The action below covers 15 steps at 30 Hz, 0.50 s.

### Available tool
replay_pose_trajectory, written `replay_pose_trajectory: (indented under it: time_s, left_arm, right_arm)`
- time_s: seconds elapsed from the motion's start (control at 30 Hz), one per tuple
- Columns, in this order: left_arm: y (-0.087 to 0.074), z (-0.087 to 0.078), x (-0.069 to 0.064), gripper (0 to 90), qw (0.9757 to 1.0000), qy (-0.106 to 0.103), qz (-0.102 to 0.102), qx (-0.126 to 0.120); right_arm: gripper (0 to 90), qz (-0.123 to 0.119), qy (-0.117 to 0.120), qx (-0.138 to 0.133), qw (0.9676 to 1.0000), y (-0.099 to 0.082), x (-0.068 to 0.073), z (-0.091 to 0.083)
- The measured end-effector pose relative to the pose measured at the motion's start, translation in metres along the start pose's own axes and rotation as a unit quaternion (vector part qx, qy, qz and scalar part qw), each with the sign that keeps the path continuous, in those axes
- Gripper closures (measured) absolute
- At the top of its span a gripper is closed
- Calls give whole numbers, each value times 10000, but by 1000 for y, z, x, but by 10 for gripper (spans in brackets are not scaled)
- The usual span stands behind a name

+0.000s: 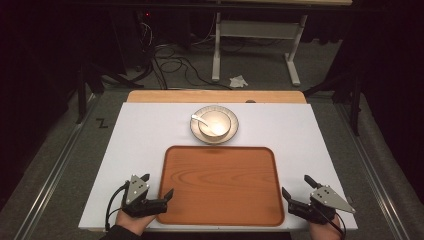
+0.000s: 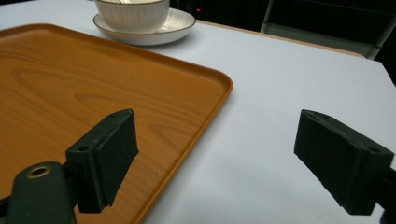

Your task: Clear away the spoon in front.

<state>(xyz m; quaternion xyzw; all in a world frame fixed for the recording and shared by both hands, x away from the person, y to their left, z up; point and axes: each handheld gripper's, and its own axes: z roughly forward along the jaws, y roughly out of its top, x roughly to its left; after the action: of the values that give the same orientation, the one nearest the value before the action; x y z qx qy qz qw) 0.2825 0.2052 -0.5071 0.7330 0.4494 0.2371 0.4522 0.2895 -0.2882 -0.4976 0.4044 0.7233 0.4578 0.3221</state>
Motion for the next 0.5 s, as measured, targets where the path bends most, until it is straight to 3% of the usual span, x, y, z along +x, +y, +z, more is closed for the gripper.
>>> replay_pose_trajectory:
  time_s: [0.27,0.43,0.47,0.5]
  left_arm:
    - [5,9,-2,66,9998,-208,10,33]
    - [4,11,0,78,9999,-132,-32,22]
    - [2,7,0,79,10000,-3,-36,-13]
    - [2,7,0,77,10000,-3,-36,-13]
  right_arm:
    - [139,-8,156,-100,9998,-3,-9,-5]
    - [139,76,106,-156,9998,-2,-14,-6]
    - [139,106,87,-182,9997,-1,-15,-6]
    - [139,106,87,-182,9997,-1,-15,-6]
